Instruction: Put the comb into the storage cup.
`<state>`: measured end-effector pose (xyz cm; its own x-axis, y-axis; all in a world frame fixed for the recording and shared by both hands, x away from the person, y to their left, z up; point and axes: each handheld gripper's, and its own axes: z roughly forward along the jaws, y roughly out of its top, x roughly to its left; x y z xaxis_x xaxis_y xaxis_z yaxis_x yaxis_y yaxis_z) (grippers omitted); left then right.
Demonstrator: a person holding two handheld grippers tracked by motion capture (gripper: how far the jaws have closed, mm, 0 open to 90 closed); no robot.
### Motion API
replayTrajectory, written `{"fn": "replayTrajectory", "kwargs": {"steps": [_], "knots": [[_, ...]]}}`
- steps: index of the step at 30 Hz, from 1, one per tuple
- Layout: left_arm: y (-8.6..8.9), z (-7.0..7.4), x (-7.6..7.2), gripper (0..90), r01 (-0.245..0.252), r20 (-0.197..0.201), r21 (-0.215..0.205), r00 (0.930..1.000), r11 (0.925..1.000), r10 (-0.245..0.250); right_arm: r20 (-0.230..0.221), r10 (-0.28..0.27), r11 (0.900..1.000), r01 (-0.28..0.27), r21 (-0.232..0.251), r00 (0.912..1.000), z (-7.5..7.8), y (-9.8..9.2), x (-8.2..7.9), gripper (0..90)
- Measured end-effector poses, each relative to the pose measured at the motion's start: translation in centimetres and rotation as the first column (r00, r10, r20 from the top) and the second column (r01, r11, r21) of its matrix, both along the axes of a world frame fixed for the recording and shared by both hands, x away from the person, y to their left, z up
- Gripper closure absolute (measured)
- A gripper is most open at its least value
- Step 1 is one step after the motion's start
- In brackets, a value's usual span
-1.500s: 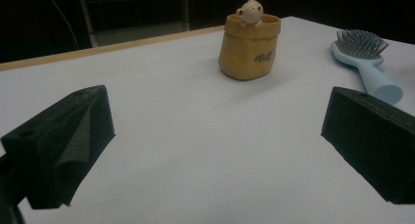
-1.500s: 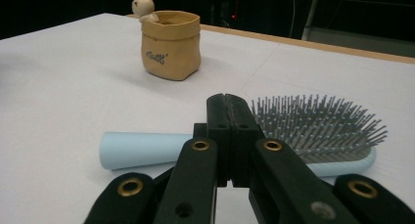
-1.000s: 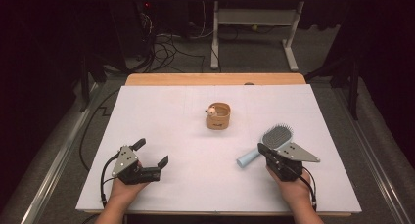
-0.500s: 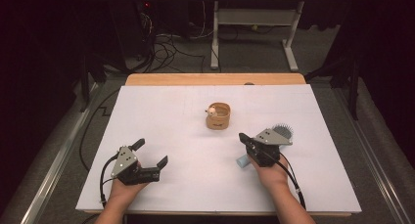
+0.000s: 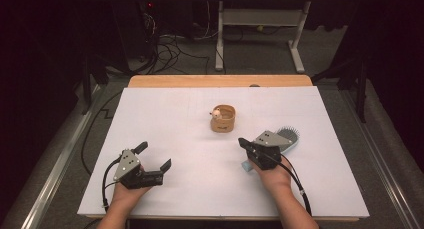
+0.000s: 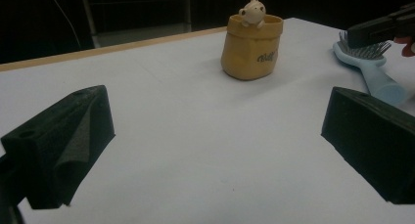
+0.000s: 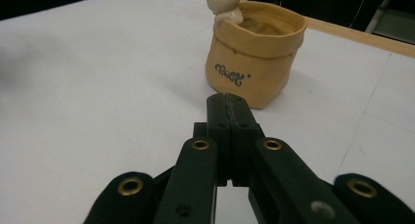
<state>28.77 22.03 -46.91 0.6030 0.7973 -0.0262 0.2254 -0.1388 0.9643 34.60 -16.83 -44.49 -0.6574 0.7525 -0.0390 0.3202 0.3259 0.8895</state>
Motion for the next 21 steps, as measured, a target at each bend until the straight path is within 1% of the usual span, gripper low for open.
{"fn": "replayTrajectory", "kwargs": {"steps": [2, 4, 6, 10, 12, 14, 21], "knots": [[0.0, 0.0, 0.0, 0.1, 0.000, 0.001, 0.000, 1.0000, 1.0000, 0.000, -0.002, 0.008, 1.000, -0.008, -0.024, 1.0000, -0.2, 0.1, -0.1, 90.0], [0.0, 0.0, 0.0, 0.1, -0.001, 0.004, 0.001, 1.0000, 1.0000, 0.001, -0.013, 0.009, 0.999, -0.009, -0.041, 0.9999, -0.4, 0.1, -0.2, 90.0], [0.1, 0.1, 0.0, 0.1, -0.004, 0.009, 0.002, 0.9999, 1.0000, 0.004, -0.025, 0.015, 0.998, -0.017, -0.054, 0.9996, -0.6, 0.0, -0.1, 90.0], [0.1, 0.1, -0.1, 0.1, -0.009, 0.015, 0.000, 0.9998, 1.0000, 0.009, -0.066, 0.026, 0.997, -0.031, -0.074, 0.9975, -1.0, 0.0, -0.1, 90.0], [0.1, 0.1, -0.1, 0.1, -0.007, 0.014, 0.000, 0.9999, 1.0000, 0.007, -0.070, 0.027, 0.996, -0.033, -0.088, 0.9972, -1.1, 0.0, 0.0, 90.0], [0.0, 0.1, -0.1, 0.1, -0.004, 0.016, 0.001, 0.9999, 1.0000, 0.004, -0.086, 0.029, 0.995, -0.037, -0.091, 0.9959, -1.3, 0.1, 0.0, 90.0], [0.0, 0.1, -0.1, 0.1, -0.002, 0.014, 0.002, 0.9999, 1.0000, 0.002, -0.102, 0.026, 0.994, -0.037, -0.107, 0.9945, -1.5, -0.1, 0.0, 90.0]]}}
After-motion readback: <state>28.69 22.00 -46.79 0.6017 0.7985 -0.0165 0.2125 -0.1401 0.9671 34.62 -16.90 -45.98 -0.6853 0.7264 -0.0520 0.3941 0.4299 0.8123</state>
